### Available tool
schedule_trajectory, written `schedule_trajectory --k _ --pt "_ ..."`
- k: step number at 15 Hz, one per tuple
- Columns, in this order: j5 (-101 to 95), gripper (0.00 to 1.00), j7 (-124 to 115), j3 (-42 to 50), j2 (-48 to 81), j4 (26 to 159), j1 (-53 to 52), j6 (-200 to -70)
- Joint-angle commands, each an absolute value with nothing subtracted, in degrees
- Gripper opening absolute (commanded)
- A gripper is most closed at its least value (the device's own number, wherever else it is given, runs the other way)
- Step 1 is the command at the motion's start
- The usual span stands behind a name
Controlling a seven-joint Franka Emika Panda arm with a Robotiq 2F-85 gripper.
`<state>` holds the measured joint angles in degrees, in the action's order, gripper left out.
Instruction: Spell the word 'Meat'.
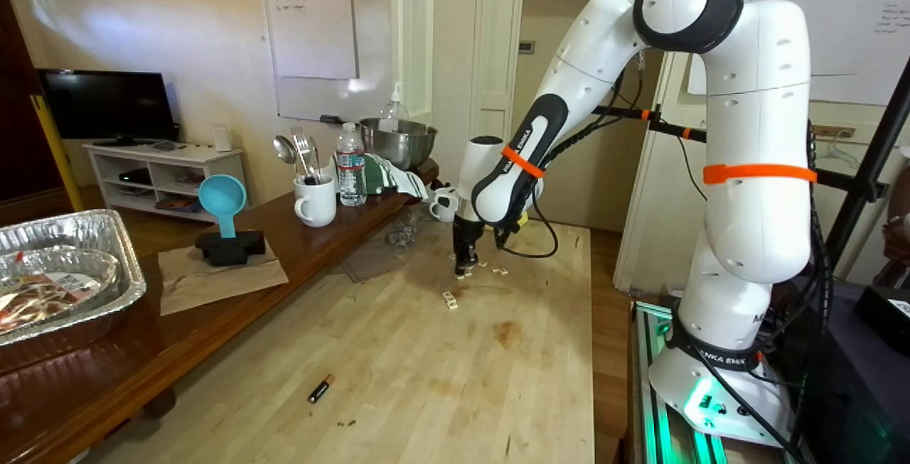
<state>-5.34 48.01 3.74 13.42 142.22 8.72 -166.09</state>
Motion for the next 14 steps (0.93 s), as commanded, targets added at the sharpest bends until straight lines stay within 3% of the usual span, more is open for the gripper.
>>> schedule_trajectory --k 1,14 --pt "-8.9 0.00 45.7 5.2 14.0 142.3 9.6 -166.3" --pt "-2.6 0.00 36.4 5.7 2.0 145.3 10.9 -154.8"
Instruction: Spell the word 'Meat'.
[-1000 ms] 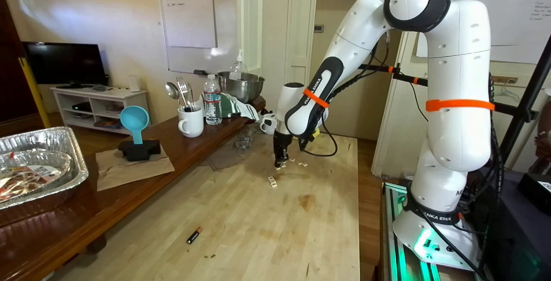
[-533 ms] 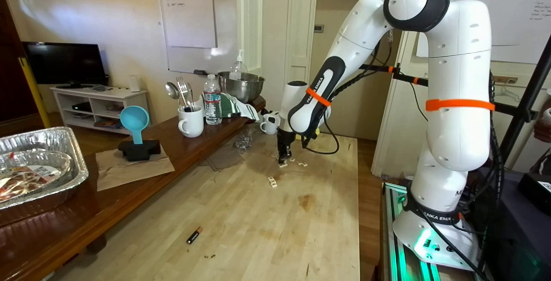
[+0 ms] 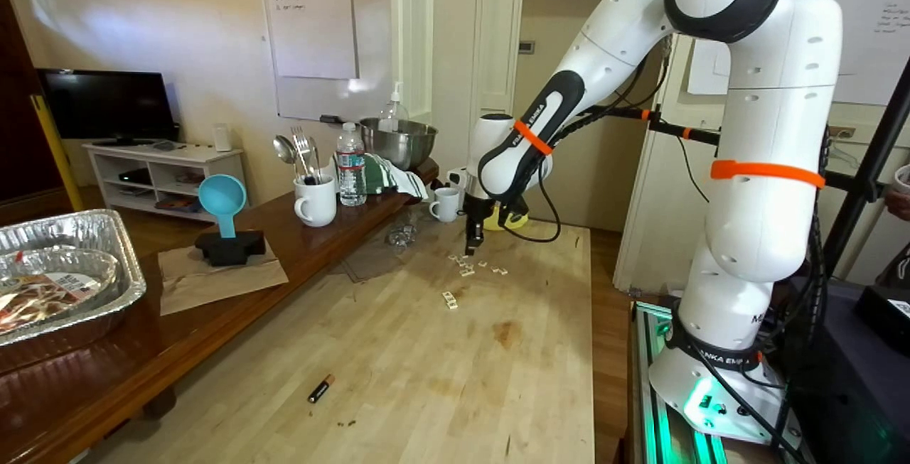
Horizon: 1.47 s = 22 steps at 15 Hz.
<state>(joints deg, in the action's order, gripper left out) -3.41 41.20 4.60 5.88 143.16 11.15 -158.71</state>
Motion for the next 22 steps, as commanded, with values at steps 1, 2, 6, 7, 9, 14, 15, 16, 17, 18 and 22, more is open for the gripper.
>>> schedule_trajectory --k 1,2,6,7,9,14,15,16,17,18,22 --pt "-2.9 0.00 34.0 6.2 1.3 145.6 10.8 -153.9" --pt "-3.6 0.00 31.0 6.9 0.7 145.8 10.8 -153.3" --pt "-3.9 0.00 24.2 8.7 -0.8 147.1 11.2 -151.6" --pt "-3.1 0.00 24.8 8.9 -1.1 147.7 11.1 -151.1" --pt "-2.8 0.00 24.1 9.5 -1.6 148.9 11.2 -151.0" --pt "-3.9 0.00 21.6 10.8 -0.3 150.3 11.6 -152.6" --pt "-3.3 0.00 22.1 11.0 0.2 150.4 11.6 -153.2" --pt "-2.7 0.00 22.7 11.2 0.8 150.4 11.6 -153.7" --pt "-3.0 0.00 22.4 11.4 1.1 150.4 11.8 -153.9" --pt "-2.7 0.00 22.6 11.5 1.4 150.5 11.9 -154.0" --pt "-1.6 0.00 24.7 12.0 2.9 150.6 12.4 -155.9"
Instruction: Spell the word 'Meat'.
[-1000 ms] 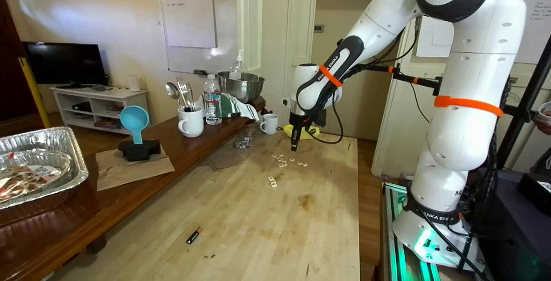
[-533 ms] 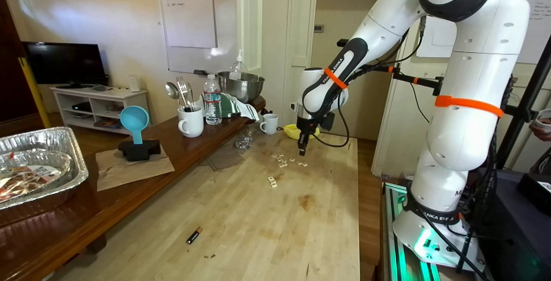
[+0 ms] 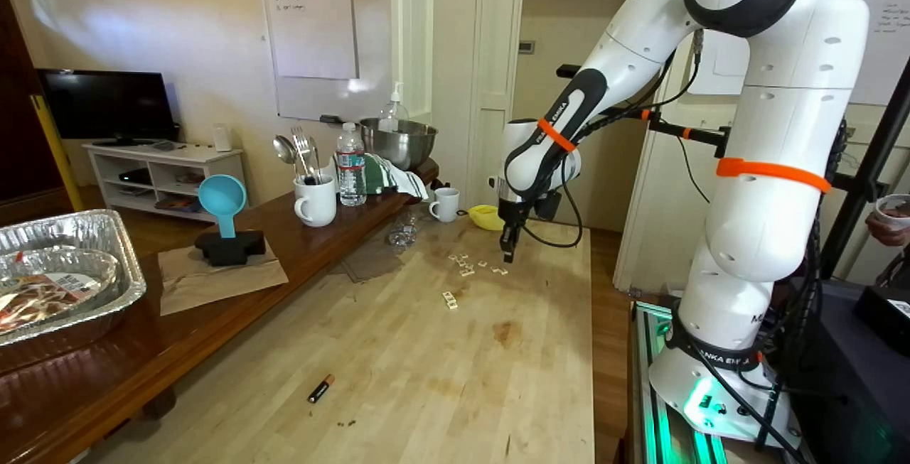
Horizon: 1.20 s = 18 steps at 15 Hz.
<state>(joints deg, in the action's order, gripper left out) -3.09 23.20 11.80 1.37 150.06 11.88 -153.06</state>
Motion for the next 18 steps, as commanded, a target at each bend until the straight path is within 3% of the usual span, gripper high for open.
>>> schedule_trajectory --k 1,18 --pt "-2.0 0.00 24.4 12.0 3.5 150.4 12.5 -156.6" --pt "-0.1 0.00 33.3 8.8 7.4 149.5 13.1 -158.0"
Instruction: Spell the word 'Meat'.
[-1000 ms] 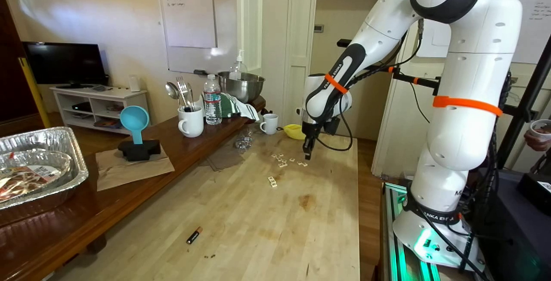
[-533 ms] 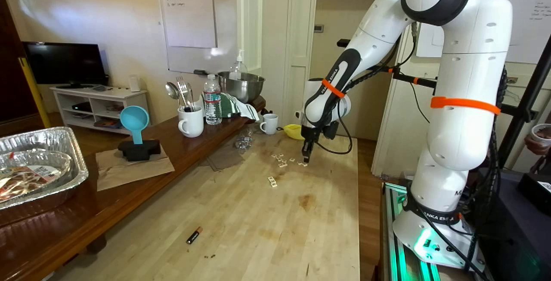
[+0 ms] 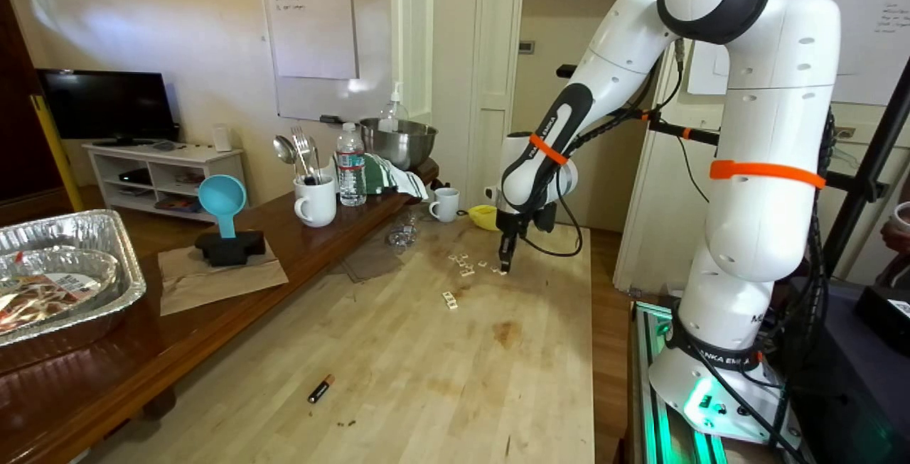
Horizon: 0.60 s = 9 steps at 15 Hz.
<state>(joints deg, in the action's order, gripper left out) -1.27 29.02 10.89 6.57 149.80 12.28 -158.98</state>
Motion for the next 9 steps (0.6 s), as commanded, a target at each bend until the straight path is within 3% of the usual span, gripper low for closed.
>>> schedule_trajectory --k 1,9 --pt "-0.2 0.00 34.7 8.2 7.1 149.7 13.0 -157.7" --pt "-4.4 0.00 38.8 5.6 8.0 148.4 10.8 -158.5"
